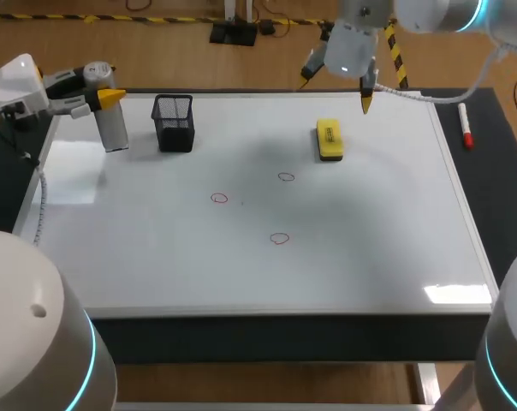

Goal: Pick up the inspection probe, press it on each red-marked spot on the whiteboard one by one, put down the probe, pick up the eraser, and wipe off all the red marks.

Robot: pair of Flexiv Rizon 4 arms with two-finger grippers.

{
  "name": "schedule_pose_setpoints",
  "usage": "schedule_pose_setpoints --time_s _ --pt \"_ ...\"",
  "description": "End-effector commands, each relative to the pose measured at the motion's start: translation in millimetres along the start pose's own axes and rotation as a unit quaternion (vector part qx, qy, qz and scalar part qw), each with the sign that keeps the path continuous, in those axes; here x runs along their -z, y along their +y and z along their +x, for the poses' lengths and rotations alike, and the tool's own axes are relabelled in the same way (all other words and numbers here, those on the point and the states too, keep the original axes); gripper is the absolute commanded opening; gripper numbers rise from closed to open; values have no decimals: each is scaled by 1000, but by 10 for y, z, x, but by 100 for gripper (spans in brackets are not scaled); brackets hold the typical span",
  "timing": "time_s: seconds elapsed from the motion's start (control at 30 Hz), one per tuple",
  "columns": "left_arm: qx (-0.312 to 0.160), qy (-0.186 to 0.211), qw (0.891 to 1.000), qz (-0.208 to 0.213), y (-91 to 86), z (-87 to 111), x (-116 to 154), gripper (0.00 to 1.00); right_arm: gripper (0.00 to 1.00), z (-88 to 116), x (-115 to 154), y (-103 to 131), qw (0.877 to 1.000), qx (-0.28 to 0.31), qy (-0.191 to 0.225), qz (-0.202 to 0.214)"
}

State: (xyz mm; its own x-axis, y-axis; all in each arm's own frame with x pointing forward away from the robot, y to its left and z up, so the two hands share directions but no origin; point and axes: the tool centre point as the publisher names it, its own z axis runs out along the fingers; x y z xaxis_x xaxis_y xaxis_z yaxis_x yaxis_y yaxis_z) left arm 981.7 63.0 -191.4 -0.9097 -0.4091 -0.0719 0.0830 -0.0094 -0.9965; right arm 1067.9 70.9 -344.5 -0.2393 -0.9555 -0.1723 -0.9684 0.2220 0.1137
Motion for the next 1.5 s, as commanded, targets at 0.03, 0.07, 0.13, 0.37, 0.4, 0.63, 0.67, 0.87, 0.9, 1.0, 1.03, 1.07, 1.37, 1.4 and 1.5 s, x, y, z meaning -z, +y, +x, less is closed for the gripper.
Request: schedule_pose_setpoints --time_s 0.03,0.07,0.13,0.37,0.4,0.63,0.67,0.87,0.9,1.0,1.03,1.07,1.37,1.4,1.5 --pt "0 -1 1000 0 -8 5 0 0 100 71 -99 88 999 33 -3 6" --pt "0 -1 1000 0 -8 5 0 0 100 70 -117 100 999 37 3 8" --pt "0 -1 1000 0 -8 5 0 0 100 65 -154 129 999 49 12 7" --pt "0 -1 1000 0 -8 5 0 0 100 72 -294 160 996 75 53 0" --pt "0 -1 1000 0 -8 5 0 0 100 77 -318 167 995 78 58 -1" --pt "0 -1 1000 0 -8 5 0 0 100 141 -481 164 994 86 67 -11" --pt "0 -1 1000 0 -8 5 0 0 100 148 -505 158 994 88 69 -12" --pt "0 -1 1000 0 -8 5 0 0 100 176 -612 131 993 86 82 -21" --pt "0 -1 1000 0 -8 5 0 0 100 177 -622 124 993 86 83 -21" --pt "0 -1 1000 0 -8 5 0 0 96 190 -647 97 993 81 85 -21" --pt "0 -1 1000 0 -8 5 0 0 100 192 -651 98 992 90 85 -25" --pt "0 -1 1000 0 -8 5 0 0 100 195 -657 107 991 95 88 -25" --pt "0 -1 1000 0 -8 5 0 0 100 222 -708 105 989 109 94 -35" --pt "0 -1 1000 0 -8 5 0 0 100 225 -714 106 989 109 94 -36" --pt "0 -1 1000 0 -8 5 0 0 100 240 -729 111 989 111 95 -39"
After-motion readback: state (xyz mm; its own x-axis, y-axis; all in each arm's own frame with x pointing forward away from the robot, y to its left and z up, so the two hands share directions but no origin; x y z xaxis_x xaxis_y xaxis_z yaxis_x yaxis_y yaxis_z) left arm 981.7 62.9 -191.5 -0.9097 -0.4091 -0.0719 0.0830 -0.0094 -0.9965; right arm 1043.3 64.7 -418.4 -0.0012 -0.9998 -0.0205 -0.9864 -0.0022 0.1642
